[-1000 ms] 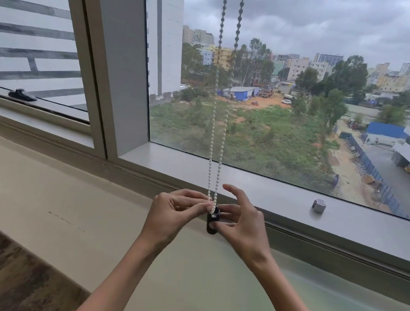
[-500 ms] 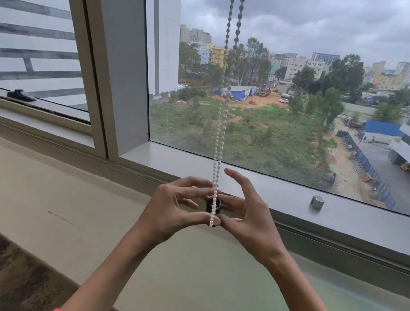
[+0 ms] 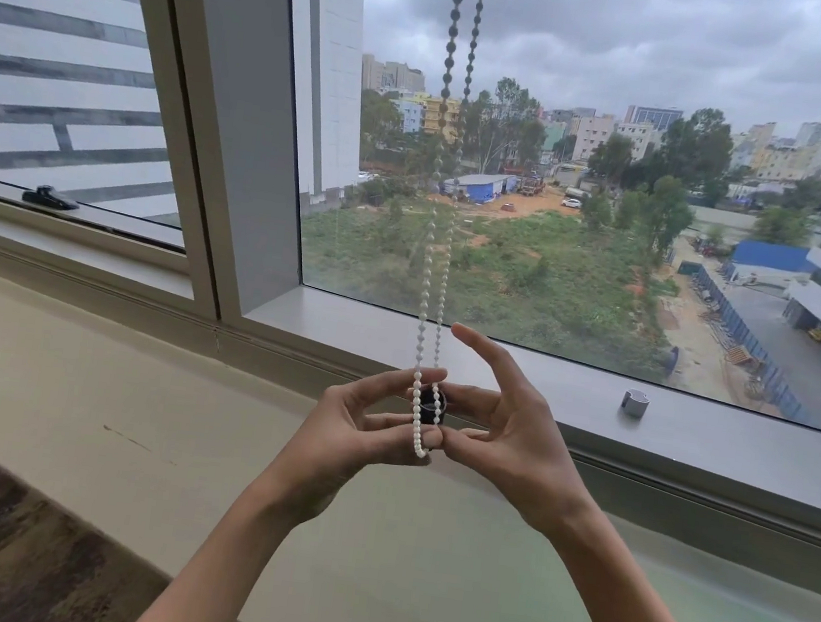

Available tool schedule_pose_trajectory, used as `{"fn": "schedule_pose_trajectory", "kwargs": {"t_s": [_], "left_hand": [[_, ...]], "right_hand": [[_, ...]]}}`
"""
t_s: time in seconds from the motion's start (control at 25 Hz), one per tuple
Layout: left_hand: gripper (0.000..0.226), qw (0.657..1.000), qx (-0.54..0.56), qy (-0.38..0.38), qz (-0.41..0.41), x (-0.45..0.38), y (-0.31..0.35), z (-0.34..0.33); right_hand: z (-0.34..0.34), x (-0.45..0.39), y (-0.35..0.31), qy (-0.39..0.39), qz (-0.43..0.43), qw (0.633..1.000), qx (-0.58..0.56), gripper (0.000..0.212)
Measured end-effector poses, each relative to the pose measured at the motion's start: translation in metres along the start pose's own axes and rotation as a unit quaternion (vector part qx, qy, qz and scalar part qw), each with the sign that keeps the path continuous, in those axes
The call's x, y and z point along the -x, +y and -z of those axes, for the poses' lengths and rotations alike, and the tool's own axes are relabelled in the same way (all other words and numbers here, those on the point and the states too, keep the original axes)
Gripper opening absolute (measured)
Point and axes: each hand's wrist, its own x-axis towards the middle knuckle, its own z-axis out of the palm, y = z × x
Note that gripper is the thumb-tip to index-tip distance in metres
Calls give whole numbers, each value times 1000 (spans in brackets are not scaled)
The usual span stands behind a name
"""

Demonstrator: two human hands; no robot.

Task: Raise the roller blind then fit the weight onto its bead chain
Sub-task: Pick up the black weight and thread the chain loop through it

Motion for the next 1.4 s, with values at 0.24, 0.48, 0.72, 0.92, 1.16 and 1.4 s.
{"fn": "schedule_pose_trajectory", "kwargs": {"t_s": [0.24,0.48,0.72,0.92,1.16,1.4], "left_hand": [[47,997,75,7,-22,0,4,-8],[70,997,-28,-55,-44,3,9,-12],[101,974,-200,33,-103,1,1,-8],[67,902,-336,152,-225,8,-17,-1],[73,904,-293,192,-247,19,-21,-3],[39,862,-383,167,-288,19,-24,0]], "right_hand": [[4,0,-9,22,16,1000,4,79],[5,3,-14,56,29,998,30,79],[6,8,-11,68,17,997,29,80],[6,8,3,101,1,995,28,75],[-6,10,25,92,-29,994,46,73],[-15,13,33,77,-41,996,14,71]]}}
